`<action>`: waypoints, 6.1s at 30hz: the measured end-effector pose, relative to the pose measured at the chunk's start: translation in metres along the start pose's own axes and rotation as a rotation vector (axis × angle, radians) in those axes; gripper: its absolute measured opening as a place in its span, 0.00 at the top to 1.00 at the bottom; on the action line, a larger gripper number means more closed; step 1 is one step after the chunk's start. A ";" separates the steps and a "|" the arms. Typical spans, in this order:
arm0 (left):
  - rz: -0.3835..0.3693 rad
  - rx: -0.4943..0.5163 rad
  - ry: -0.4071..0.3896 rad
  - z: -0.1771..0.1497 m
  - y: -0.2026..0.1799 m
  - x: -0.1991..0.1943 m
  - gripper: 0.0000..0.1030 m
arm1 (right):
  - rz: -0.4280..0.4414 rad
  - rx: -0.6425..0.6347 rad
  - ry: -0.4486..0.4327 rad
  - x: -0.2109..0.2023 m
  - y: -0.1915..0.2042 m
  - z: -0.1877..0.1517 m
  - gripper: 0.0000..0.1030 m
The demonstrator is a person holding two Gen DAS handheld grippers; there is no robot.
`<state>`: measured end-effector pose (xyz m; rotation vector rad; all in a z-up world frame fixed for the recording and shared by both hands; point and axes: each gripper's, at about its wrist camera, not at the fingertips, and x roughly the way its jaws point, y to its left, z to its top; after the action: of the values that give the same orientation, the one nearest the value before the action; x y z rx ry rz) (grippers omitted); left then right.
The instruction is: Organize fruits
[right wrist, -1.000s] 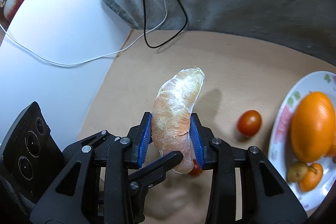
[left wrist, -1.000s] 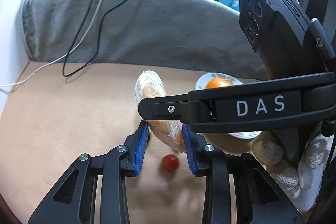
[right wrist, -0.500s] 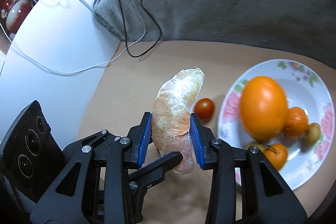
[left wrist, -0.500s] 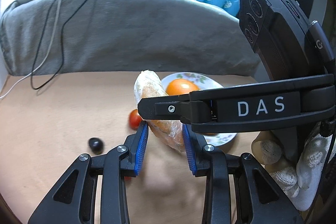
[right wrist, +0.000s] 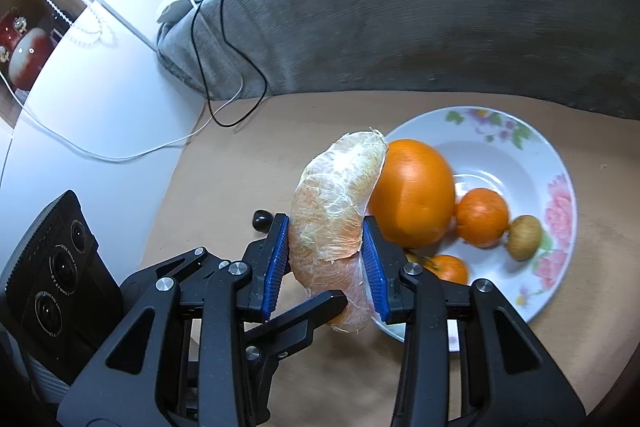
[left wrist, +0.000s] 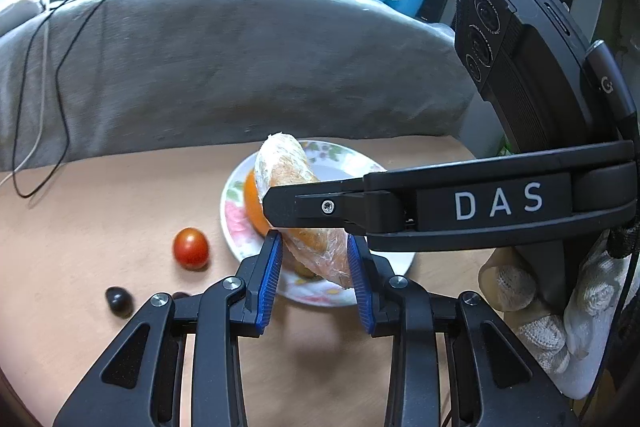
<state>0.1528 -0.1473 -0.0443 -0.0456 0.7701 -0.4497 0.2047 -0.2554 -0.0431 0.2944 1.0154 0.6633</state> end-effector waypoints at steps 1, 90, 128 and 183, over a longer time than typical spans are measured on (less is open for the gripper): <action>-0.003 0.004 0.002 0.001 -0.002 0.002 0.69 | -0.002 0.004 -0.002 -0.002 -0.003 -0.001 0.63; 0.160 -0.070 0.054 -0.050 0.128 -0.038 0.58 | -0.052 -0.157 0.011 0.014 0.070 -0.043 0.17; 0.077 -0.082 0.104 -0.056 0.146 -0.008 0.75 | -0.181 -0.149 0.129 0.102 0.068 -0.027 0.66; 0.060 -0.031 0.016 -0.041 0.094 -0.036 0.80 | -0.201 -0.236 -0.024 0.020 0.065 -0.046 0.78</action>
<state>0.1374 -0.0428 -0.0690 -0.0479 0.7916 -0.3820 0.1477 -0.1961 -0.0465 -0.0058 0.9195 0.5885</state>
